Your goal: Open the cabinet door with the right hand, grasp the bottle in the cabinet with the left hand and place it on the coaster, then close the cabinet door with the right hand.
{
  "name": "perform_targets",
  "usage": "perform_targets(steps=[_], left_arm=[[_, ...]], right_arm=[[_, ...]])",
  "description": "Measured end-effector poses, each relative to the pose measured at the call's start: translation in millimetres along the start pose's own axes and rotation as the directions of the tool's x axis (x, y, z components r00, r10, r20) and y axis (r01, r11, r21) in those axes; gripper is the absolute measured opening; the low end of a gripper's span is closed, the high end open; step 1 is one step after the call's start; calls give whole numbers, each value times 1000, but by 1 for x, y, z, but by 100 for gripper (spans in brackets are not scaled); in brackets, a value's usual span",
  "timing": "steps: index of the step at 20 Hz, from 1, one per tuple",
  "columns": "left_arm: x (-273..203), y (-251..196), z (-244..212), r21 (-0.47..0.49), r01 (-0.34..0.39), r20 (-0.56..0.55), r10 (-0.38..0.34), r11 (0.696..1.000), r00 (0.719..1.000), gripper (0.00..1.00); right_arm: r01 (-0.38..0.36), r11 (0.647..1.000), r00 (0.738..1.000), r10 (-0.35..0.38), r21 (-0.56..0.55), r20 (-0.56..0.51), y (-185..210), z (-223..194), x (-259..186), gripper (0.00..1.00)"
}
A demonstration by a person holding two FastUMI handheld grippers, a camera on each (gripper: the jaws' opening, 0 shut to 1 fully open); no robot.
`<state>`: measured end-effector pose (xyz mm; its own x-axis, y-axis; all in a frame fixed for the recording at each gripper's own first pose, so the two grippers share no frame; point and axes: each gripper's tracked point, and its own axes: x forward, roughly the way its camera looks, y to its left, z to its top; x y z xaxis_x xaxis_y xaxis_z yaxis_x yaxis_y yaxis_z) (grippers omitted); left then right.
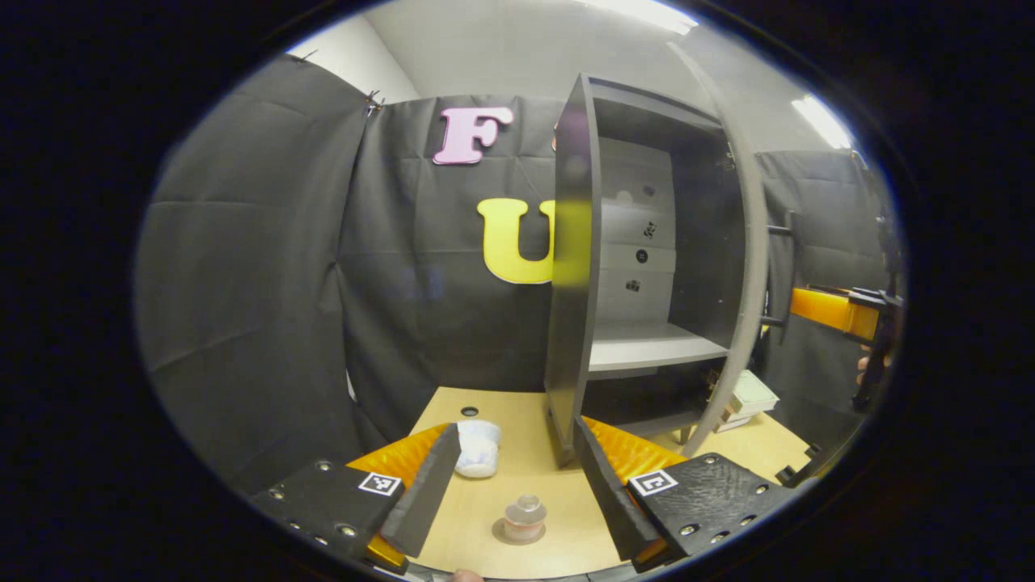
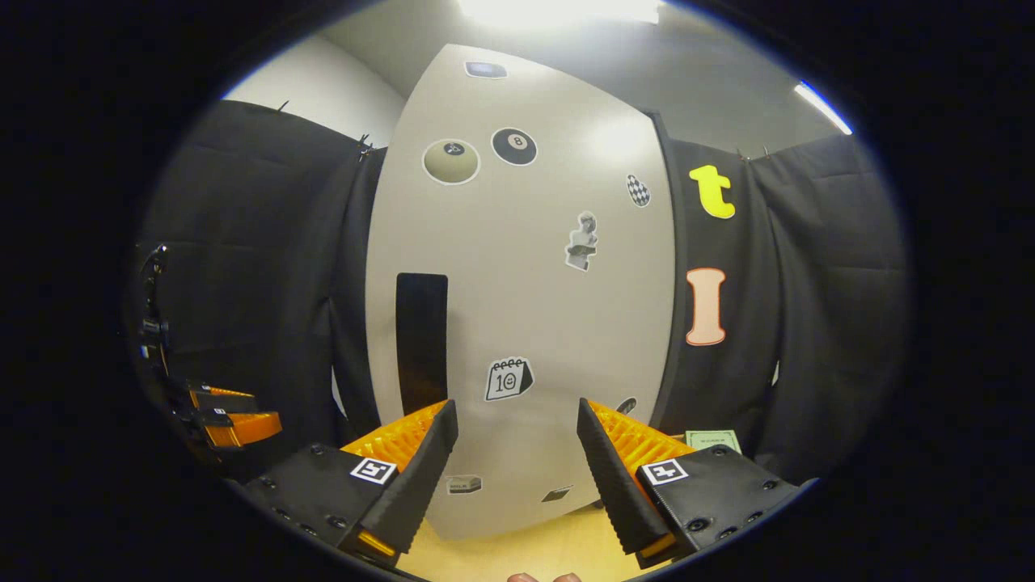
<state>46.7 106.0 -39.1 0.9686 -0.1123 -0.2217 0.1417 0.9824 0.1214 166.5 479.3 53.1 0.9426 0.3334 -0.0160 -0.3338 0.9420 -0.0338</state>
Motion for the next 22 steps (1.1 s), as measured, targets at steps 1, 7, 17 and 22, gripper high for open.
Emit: perform_targets(steps=[1, 7, 17, 22], left_arm=[[0, 1, 0, 1, 4, 2, -4, 1000, 1000, 87], [6, -1, 6, -28, 30, 37, -29, 999, 999, 87], [14, -71, 86, 24, 23, 194, -27, 999, 981, 85], [28, -125, 103, 3, 18, 202, -18, 1000, 979, 86]], right_arm=[[-9, 1000, 1000, 9, 21, -6, 2, -1, 2, 95], [53, 997, 997, -50, 51, -52, -22, -8, 7, 95], [185, 982, 982, -185, 34, 27, -153, 17, -23, 95], [222, 974, 974, -224, 55, 43, -212, 20, -41, 92]])
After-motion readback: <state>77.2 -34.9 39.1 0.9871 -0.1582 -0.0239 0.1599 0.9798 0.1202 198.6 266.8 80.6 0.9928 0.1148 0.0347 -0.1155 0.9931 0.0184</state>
